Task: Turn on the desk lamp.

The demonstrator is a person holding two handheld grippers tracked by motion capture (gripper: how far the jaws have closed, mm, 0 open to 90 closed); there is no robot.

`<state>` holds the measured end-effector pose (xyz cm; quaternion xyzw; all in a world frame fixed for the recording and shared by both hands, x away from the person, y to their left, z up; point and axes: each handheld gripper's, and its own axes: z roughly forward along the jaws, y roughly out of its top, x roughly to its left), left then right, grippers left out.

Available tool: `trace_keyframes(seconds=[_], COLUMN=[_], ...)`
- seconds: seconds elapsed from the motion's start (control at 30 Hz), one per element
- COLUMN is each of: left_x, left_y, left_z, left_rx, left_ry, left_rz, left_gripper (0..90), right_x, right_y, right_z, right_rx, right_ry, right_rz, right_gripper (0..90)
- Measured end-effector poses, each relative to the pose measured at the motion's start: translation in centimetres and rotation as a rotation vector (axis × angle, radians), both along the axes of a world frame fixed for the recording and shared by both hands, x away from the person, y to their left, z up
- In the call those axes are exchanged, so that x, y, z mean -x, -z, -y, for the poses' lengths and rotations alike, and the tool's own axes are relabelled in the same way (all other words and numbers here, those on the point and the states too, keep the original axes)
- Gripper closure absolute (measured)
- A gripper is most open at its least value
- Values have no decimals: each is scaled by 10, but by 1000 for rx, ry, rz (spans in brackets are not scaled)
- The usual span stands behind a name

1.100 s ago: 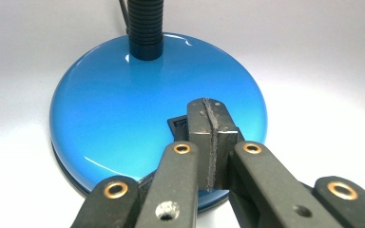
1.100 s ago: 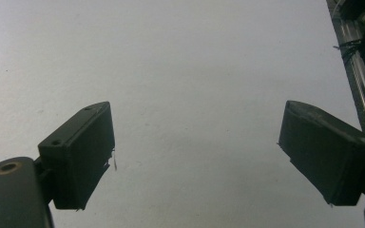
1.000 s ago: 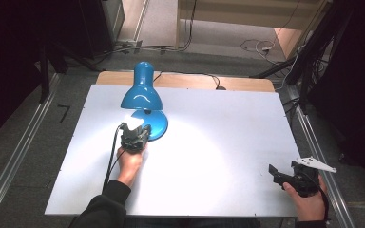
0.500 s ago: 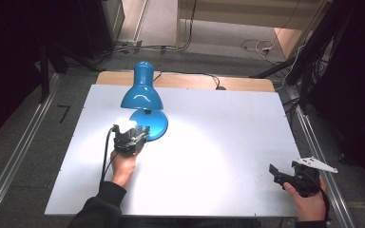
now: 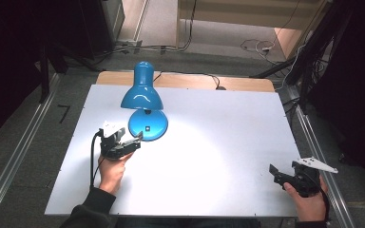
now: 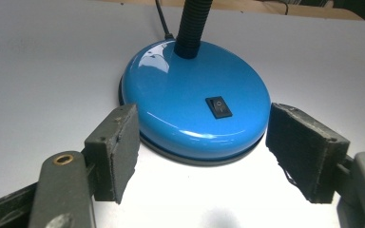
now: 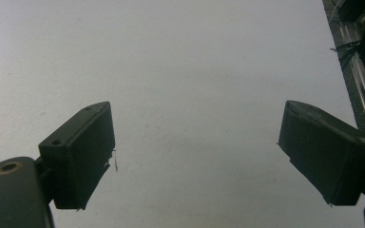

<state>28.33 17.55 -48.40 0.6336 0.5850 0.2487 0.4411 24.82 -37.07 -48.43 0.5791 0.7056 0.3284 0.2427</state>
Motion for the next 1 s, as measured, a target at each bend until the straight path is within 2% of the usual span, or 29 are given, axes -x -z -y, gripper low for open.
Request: trace_keyframes(seconds=[0.27, 0.5, 1.0], left_x=[18, 35, 50], left_y=[-3, -2, 2], left_z=[-4, -11, -27], left_rx=[-8, -33, -57], left_ry=[6, -16, -44], left_rz=[17, 29, 23], left_gripper=[218, 192, 183], right_x=[1, 1, 1], right_y=[-1, 0, 0], right_z=[0, 2, 3], right_rx=[2, -1, -3], right_ry=[-5, 1, 9], right_rz=[5, 3, -4], right_gripper=[105, 105, 105])
